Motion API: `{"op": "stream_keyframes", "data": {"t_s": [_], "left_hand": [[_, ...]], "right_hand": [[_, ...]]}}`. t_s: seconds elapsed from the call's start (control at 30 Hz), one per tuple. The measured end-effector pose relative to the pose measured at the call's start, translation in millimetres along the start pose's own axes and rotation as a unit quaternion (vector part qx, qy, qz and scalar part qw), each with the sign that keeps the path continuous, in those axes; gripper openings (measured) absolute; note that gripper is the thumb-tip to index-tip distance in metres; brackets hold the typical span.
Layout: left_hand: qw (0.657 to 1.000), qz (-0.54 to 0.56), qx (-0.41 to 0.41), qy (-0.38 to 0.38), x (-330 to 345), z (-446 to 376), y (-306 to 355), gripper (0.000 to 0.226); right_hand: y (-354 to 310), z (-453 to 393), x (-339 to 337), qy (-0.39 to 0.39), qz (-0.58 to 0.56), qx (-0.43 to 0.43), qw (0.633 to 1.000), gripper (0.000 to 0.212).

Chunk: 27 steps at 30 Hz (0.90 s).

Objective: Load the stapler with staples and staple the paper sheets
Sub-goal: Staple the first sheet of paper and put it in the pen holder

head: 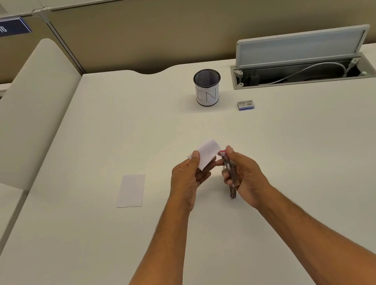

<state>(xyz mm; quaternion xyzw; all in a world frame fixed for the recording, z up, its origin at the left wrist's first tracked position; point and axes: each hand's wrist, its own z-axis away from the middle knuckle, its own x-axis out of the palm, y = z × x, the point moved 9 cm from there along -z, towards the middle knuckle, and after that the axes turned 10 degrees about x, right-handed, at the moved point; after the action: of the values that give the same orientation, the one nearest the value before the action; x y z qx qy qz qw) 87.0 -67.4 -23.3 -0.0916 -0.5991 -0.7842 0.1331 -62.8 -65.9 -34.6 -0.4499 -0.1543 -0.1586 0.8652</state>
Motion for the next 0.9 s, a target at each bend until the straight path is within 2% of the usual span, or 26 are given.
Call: {"op": "stream_keyframes", "data": {"t_s": [0.17, 0.33, 0.53, 0.8, 0.9], "left_hand": [[1.000, -0.005, 0.003, -0.011, 0, 0, -1, 0.026], [0.999, -0.035, 0.010, -0.007, 1, 1, 0, 0.024], [0.995, -0.100, 0.020, -0.009, 2, 2, 3, 0.033], [0.987, -0.147, 0.054, -0.034, 6, 3, 13, 0.018], [0.984, -0.158, 0.063, -0.043, 7, 2, 15, 0.019]], "right_hand": [[5, -1, -8, 0.016, 0.018, -0.008, 1.000, 0.021], [5, -2, -7, 0.021, 0.050, -0.028, 0.998, 0.017], [4, -2, -10, 0.046, 0.059, -0.041, 0.996, 0.022], [3, -4, -10, 0.052, 0.056, -0.049, 0.996, 0.022], [1, -5, -9, 0.058, 0.055, -0.047, 0.996, 0.027]]}}
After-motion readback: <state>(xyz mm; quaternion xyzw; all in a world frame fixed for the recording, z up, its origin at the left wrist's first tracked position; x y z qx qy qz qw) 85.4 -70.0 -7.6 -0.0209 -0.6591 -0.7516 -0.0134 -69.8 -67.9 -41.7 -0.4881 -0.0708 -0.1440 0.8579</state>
